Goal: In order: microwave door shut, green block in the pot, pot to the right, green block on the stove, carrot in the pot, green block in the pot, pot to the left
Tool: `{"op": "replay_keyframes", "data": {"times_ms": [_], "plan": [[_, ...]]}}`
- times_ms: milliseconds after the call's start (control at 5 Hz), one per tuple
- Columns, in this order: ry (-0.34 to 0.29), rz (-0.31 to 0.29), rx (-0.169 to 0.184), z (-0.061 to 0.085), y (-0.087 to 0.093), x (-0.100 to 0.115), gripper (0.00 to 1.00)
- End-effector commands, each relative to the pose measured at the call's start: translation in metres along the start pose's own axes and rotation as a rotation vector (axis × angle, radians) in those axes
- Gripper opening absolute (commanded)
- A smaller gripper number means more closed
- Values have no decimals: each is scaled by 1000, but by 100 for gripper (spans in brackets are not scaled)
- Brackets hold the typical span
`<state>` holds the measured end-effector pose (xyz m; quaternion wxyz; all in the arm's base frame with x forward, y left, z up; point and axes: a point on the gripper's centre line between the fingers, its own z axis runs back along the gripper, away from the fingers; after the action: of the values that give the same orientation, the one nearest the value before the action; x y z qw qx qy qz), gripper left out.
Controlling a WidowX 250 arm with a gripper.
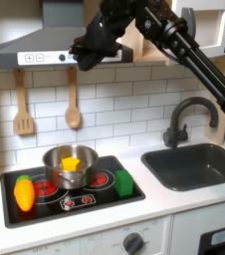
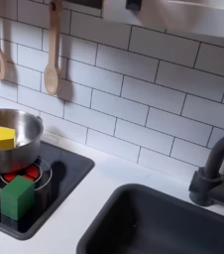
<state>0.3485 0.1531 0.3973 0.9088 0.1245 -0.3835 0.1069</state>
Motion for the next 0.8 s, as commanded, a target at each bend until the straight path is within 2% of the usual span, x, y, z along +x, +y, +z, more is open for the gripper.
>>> {"op": "replay_keyframes", "data": {"times_ms": [0, 200, 400, 600], "plan": [[-7, -10, -19, -4, -6, 6, 0], [-11, -8, -20, -8, -6, 11, 0], [-19, -23, -37, -11, -13, 16, 0], [-17, -24, -31, -14, -12, 18, 0]]}}
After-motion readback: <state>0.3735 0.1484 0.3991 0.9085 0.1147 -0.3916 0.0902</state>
